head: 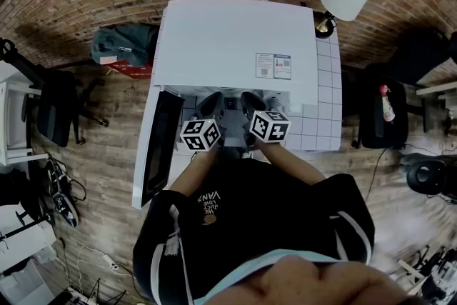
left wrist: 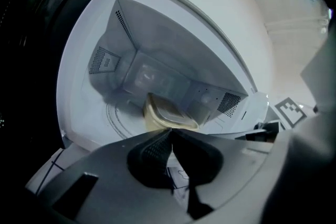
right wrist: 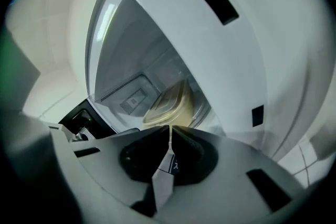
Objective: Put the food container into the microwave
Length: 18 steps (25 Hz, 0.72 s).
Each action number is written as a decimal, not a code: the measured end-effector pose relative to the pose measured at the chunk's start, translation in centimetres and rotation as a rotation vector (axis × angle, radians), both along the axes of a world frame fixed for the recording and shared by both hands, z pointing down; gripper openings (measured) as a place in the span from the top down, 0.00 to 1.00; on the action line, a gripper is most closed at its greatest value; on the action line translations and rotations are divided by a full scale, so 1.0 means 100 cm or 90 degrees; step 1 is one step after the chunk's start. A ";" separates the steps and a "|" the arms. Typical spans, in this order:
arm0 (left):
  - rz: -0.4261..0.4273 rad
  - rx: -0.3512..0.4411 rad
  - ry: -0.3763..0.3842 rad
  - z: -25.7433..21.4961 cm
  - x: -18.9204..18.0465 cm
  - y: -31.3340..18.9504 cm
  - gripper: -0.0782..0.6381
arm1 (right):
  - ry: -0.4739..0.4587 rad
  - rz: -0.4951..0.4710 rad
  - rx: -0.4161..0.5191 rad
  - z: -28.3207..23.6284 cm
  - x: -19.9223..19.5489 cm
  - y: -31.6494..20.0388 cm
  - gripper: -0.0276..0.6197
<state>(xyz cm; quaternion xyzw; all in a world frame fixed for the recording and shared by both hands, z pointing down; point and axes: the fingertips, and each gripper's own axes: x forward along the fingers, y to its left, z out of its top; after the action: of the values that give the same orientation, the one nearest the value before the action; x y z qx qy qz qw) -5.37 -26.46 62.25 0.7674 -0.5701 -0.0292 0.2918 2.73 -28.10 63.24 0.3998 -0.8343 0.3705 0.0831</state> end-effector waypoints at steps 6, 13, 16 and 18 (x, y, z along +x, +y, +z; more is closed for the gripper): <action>-0.008 0.009 -0.009 -0.005 0.006 0.012 0.87 | -0.005 -0.013 0.015 -0.005 0.006 0.011 0.93; -0.014 0.016 -0.014 -0.008 0.014 0.028 0.87 | -0.011 -0.024 0.024 -0.008 0.011 0.026 0.93; -0.016 0.020 -0.015 -0.010 0.015 0.034 0.87 | -0.012 -0.029 0.023 -0.007 0.011 0.031 0.93; -0.014 0.022 -0.015 -0.011 0.016 0.039 0.87 | -0.010 -0.029 0.023 -0.006 0.012 0.034 0.93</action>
<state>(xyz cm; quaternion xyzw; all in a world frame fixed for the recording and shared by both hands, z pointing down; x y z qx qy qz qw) -3.77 -22.57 61.14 0.7664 -0.5813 -0.0331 0.2712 3.95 -24.71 62.68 0.3791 -0.8504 0.3565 0.0774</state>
